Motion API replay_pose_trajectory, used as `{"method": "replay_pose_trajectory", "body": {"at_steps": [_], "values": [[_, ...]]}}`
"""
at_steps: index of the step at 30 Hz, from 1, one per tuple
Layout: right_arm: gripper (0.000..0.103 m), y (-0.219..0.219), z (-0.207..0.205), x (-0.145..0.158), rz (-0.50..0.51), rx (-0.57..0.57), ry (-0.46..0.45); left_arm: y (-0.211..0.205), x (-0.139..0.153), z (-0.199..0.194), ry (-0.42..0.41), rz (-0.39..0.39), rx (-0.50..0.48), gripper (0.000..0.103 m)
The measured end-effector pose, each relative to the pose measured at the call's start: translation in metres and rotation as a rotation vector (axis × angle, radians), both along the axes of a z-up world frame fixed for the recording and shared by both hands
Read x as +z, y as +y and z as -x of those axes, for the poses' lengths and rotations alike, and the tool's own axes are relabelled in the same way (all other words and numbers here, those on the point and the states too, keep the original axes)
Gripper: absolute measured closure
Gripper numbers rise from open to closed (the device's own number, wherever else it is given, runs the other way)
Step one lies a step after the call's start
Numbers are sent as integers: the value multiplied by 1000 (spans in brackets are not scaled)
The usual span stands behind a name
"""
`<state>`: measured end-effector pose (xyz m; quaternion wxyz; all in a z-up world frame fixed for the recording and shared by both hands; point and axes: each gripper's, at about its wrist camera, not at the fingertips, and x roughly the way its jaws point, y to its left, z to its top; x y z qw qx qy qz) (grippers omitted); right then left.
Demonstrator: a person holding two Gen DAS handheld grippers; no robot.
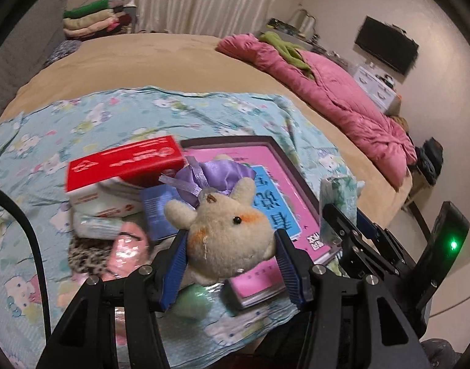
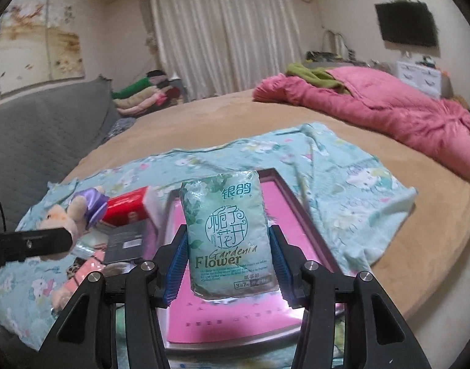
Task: Organize soft objects
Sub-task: 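Carry the plush bunny with the left tool while the right tool carries the tissue pack to the pink tray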
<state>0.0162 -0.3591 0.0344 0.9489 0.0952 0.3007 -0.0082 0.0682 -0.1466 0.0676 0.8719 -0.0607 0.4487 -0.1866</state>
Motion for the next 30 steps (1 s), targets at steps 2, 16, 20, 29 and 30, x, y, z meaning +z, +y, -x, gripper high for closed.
{"method": "replay_pose_trajectory", "body": {"at_steps": [2, 16, 20, 29, 30], "values": [[51, -9, 0, -2, -9, -19, 3, -13, -4, -2, 5, -21, -22, 47], [51, -33, -16, -28, -62, -65, 86, -77, -54, -23, 90, -115, -132, 48], [51, -38, -21, -37, -68, -75, 128, -86, -66, -27, 112, -136, -148, 47], [51, -46, -31, -57, -75, -102, 234, -99, -86, -28, 147, -178, -184, 47], [51, -46, -33, -59, -72, -104, 249, -99, -88, -27, 150, -181, -186, 47]]}}
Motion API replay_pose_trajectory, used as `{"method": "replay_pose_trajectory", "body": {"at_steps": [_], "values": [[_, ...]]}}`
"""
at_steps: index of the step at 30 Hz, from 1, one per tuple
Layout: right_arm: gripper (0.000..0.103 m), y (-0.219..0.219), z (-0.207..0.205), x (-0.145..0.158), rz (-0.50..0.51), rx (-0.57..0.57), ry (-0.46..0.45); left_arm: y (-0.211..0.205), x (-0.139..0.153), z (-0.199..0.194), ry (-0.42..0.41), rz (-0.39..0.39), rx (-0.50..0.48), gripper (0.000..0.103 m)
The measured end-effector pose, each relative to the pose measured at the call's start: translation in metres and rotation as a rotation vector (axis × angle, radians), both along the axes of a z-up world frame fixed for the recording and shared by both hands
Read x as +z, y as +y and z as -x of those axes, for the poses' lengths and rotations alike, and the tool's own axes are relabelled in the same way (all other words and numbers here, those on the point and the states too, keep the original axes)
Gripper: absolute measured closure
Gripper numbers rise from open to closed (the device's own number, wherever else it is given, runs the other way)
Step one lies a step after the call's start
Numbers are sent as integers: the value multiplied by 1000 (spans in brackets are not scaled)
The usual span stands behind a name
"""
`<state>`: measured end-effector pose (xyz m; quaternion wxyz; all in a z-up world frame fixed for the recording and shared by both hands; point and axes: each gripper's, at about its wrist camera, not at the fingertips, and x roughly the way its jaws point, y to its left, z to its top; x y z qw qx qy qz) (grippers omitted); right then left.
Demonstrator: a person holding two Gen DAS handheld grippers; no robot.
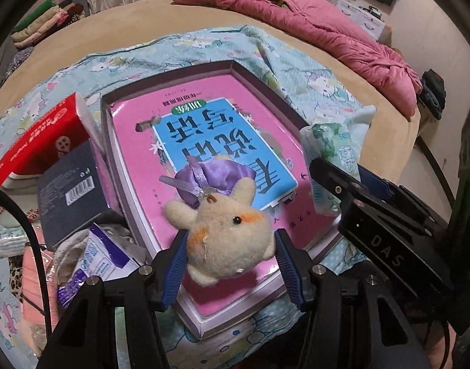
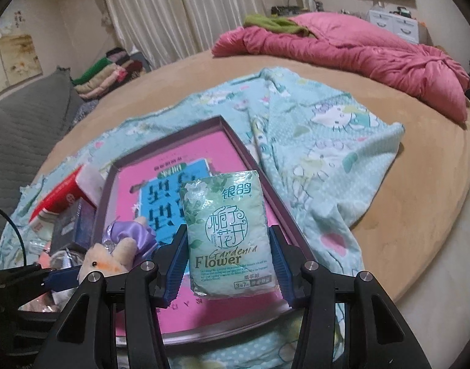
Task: Organize soft objects
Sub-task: 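Carry the plush bunny with the left tool while the right tool carries the tissue pack to the pink tray, then lower the bunny onto the tray with the left tool while the right tool releases the tissue pack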
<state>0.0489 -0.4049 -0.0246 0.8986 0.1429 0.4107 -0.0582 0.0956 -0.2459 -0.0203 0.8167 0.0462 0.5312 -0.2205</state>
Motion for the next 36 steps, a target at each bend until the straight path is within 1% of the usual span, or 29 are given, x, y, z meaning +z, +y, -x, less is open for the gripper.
{"method": "replay_pose_trajectory", "body": {"at_steps": [4, 13, 19, 24, 27, 32, 36], "values": [[51, -2, -4, -9, 7, -11, 53, -3, -5, 1, 11, -7, -10, 47], [50, -2, -8, -18, 7, -16, 106, -1, -17, 0, 49, -10, -3, 47], [50, -3, -9, -22, 6, -21, 125, -1, -22, -1, 62, -13, 3, 47], [49, -3, -10, -22, 12, -24, 129, -1, -23, -1, 64, -14, 6, 47], [42, -4, -9, -21, 12, -26, 123, 1, -22, -2, 70, -7, 15, 47], [37, -1, -7, -17, 16, -25, 101, 5, -20, -1, 66, -2, 21, 46], [36, -3, -3, -12, 18, -41, 72, 6, -20, -2, 70, 0, 25, 45]]}}
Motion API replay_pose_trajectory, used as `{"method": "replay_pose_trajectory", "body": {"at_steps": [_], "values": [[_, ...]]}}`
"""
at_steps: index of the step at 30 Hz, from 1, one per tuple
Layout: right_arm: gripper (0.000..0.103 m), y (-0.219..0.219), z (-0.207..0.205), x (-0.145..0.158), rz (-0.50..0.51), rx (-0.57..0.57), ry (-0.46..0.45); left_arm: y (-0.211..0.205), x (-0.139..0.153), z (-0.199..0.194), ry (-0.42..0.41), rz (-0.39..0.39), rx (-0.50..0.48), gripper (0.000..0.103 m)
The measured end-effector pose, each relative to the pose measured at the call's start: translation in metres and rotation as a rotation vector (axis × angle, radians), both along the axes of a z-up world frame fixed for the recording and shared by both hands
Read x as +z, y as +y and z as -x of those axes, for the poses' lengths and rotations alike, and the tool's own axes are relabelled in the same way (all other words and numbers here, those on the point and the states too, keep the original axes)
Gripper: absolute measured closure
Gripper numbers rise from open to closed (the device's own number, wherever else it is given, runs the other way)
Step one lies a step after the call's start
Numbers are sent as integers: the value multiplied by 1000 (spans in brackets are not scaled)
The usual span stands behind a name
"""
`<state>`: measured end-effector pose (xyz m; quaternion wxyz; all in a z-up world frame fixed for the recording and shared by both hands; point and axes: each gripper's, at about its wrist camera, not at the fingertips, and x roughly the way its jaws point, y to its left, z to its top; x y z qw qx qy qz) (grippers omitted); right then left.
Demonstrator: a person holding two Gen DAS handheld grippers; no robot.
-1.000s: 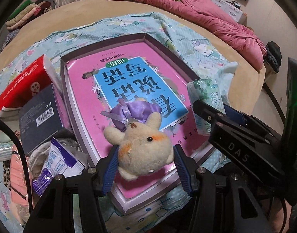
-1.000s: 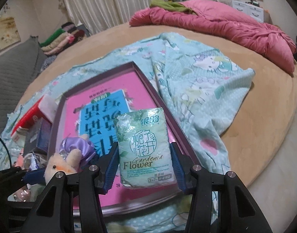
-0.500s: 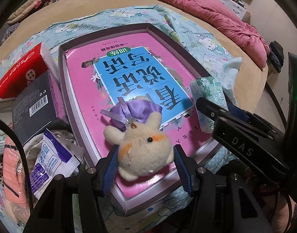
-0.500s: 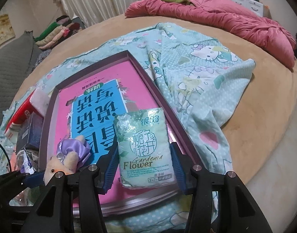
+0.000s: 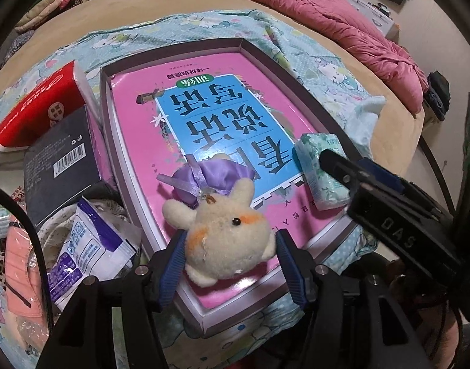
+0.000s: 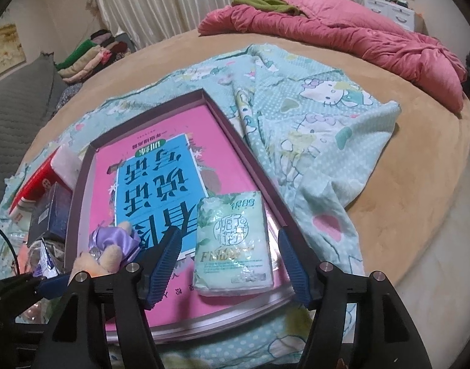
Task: Organize soft objects
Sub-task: 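Lower the bunny onto the tray with the left tool while the right tool releases the tissue pack, then move both tools back over the remaining pile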
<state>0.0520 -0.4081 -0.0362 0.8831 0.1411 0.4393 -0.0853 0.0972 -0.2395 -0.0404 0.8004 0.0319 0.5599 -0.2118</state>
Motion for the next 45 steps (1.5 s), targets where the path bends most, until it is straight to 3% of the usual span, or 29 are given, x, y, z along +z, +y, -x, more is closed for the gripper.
{"method": "replay_pose_trajectory", "body": {"at_steps": [9, 11, 20, 34, 45], "values": [[35, -5, 6, 9, 1, -30, -51, 1, 3, 5, -11, -8, 0, 32], [29, -6, 8, 12, 2, -37, -63, 3, 6, 7, -21, -7, 2, 31], [26, -4, 14, 21, 34, -56, -97, 17, 30, 17, -119, -27, 26, 23], [25, 23, 27, 48, 63, -11, -163, 48, 62, 31, -243, -74, 81, 18], [25, 65, 41, 83, 90, 78, -248, 84, 74, 39, -262, -67, 148, 18]]}}
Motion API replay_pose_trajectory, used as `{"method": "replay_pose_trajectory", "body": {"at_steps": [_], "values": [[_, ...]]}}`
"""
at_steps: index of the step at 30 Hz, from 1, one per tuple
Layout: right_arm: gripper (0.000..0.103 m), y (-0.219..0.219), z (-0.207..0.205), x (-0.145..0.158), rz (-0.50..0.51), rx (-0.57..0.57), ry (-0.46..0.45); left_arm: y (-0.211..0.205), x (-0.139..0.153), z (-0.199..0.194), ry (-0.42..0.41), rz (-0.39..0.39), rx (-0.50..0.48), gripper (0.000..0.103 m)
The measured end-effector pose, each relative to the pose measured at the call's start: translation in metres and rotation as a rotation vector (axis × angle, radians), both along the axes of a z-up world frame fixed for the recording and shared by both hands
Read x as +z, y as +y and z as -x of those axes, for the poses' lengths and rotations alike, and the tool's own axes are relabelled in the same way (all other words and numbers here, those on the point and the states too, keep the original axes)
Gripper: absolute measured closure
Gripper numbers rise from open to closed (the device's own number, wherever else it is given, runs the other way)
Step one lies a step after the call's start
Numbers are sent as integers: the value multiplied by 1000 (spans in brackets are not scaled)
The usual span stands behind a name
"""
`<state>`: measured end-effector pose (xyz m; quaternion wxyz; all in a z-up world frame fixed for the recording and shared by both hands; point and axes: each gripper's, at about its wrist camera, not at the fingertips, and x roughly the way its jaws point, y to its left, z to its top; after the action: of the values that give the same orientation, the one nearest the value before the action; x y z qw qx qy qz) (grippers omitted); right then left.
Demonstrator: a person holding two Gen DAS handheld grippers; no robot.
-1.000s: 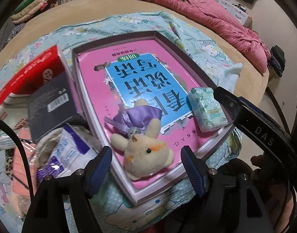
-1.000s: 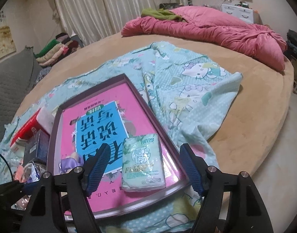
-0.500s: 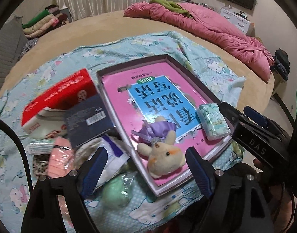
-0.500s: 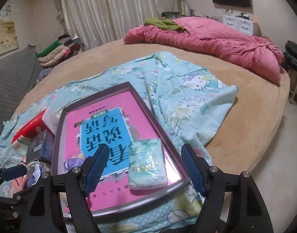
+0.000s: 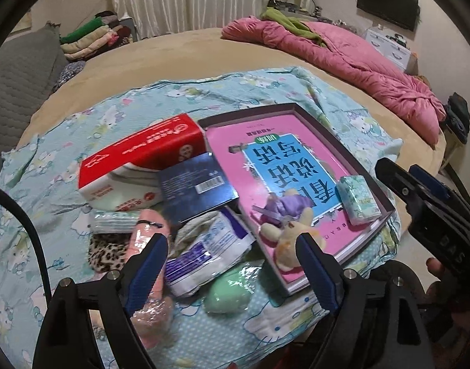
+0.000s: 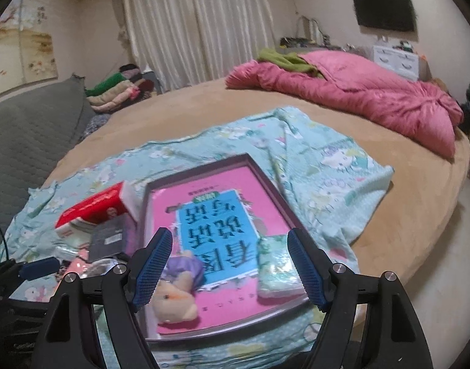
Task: Organize soft objects
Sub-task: 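Move both tools back over the remaining pile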
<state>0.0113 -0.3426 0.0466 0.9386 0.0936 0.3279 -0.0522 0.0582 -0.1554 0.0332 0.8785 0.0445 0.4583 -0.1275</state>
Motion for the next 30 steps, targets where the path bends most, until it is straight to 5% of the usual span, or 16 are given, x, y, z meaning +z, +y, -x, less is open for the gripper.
{"method": "replay_pose_trajectory", "body": {"at_steps": [14, 30], "values": [[25, 44, 6, 36, 40, 136, -72, 90, 33, 0, -42, 43, 169, 18], [24, 100, 12, 41, 17, 292, -28, 194, 35, 12, -38, 86, 363, 18]]}}
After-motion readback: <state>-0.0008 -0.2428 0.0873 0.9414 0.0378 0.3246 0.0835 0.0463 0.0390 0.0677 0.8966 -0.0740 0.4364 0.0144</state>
